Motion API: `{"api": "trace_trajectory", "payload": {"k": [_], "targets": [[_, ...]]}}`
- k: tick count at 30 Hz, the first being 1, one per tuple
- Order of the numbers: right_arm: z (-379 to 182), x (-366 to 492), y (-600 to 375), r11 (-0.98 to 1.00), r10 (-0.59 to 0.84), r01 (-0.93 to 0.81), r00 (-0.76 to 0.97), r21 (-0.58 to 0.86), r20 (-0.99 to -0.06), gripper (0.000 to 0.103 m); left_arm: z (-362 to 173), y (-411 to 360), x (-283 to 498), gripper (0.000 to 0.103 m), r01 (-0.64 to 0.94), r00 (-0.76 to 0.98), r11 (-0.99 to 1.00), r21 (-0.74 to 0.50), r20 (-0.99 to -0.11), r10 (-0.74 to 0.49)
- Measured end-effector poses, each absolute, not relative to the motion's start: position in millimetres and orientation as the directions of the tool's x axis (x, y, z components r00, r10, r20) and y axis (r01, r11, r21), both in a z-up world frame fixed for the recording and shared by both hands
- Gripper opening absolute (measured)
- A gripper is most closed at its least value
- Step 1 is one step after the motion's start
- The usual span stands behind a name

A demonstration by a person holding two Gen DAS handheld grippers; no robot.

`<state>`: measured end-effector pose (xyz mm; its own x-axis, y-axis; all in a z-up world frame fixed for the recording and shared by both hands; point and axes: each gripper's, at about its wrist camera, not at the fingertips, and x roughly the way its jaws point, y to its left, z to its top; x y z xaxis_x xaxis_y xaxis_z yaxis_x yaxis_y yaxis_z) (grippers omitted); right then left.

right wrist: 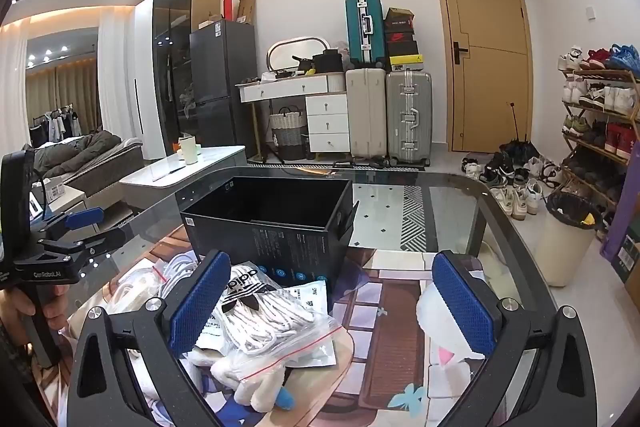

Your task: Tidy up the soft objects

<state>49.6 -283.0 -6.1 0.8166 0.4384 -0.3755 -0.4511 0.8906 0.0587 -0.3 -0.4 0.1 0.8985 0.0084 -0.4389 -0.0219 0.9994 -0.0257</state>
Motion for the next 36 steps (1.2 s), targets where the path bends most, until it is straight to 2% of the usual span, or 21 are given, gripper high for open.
{"api": "trace_trajectory", "payload": {"k": [36], "targets": [[-7.5,51.5,-279.0,0.884,0.450,-0.464,0.812,0.057,-0.373,0.103,0.7,2.5,-0.8,0.103,-0.023,0.895,0.999,-0.039,-0.447,0.003]]}}
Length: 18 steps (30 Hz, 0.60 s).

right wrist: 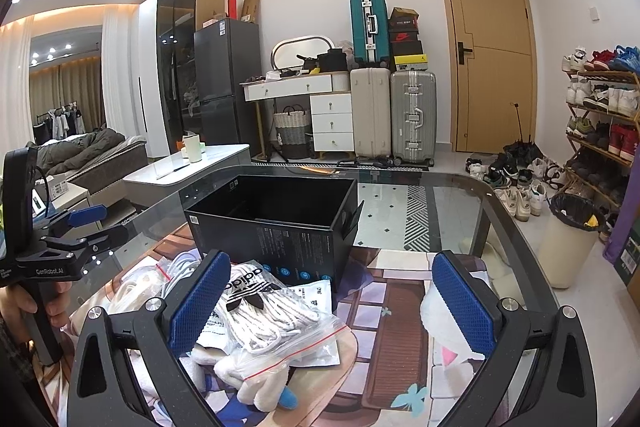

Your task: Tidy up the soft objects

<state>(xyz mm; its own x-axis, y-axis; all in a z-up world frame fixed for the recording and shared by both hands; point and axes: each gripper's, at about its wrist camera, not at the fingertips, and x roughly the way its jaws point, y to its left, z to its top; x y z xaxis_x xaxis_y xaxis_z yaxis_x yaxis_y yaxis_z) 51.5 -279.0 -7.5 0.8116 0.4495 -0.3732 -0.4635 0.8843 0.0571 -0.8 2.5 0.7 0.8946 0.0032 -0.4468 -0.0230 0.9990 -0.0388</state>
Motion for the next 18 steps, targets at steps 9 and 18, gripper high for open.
{"api": "trace_trajectory", "payload": {"k": [9,18], "targets": [[-7.8,51.6,-277.6,0.882,0.454,-0.468,0.810,0.058,-0.372,0.103,0.5,2.5,-0.9,0.103,-0.022,0.895,0.999,-0.039,-0.446,0.002],[-7.9,51.8,-277.2,0.883,0.453,-0.466,0.810,0.058,-0.373,0.103,0.2,2.5,-0.9,0.103,-0.022,0.895,0.999,-0.038,-0.445,0.003]]}}
